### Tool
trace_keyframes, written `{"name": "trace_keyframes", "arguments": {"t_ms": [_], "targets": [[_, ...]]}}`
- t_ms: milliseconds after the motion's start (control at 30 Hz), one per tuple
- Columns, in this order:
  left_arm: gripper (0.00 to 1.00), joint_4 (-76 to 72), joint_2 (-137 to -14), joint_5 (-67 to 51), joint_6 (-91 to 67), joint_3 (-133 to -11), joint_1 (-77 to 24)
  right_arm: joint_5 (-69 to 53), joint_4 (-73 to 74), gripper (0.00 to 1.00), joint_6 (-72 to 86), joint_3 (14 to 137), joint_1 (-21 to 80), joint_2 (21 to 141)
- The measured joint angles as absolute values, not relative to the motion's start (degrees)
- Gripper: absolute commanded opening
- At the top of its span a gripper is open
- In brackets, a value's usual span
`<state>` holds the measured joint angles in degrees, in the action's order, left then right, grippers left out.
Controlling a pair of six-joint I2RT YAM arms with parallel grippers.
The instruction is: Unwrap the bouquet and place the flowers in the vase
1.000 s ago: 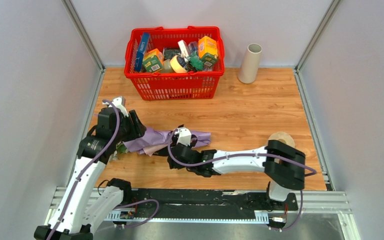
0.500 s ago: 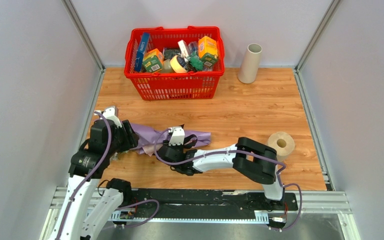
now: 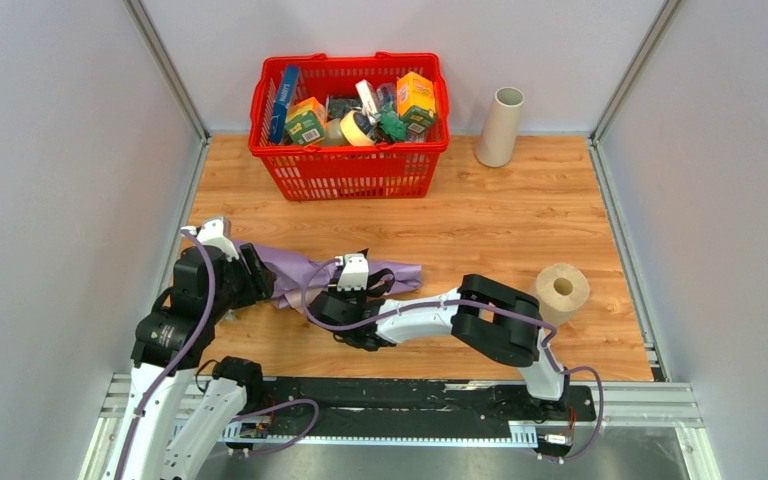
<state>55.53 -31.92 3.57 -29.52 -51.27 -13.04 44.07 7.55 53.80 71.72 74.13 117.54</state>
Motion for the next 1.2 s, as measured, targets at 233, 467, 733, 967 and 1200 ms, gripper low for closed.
{"name": "trace_keyframes", "arguments": {"t_ms": [233, 467, 733, 967, 1200], "targets": [[0.64, 54.78, -31.88, 2.79, -30.85, -50.17, -13.04, 46.13, 11.6, 0.16, 55.94, 73.87, 74.13, 118.48], [0.62, 53.78, -32.34, 1.8, -31.09, -49.65, -13.04, 46.76, 13.26, 0.0, 57.34, 73.76, 74.13, 118.08], [0.59, 51.4, -32.27, -0.95, -31.99, -48.8, -13.04, 43.48, 8.4, 0.0, 55.66, 65.34, 74.24, 103.0], [0.58, 45.52, -37.04, -6.0, -33.36, -44.49, -13.04, 38.52, 2.87, 0.0, 53.49, 64.66, 74.37, 97.69], [0.57, 40.36, -42.19, -6.13, -34.81, -43.09, -13.04, 36.4, 2.31, 0.0, 51.07, 63.55, 74.46, 92.66]]}}
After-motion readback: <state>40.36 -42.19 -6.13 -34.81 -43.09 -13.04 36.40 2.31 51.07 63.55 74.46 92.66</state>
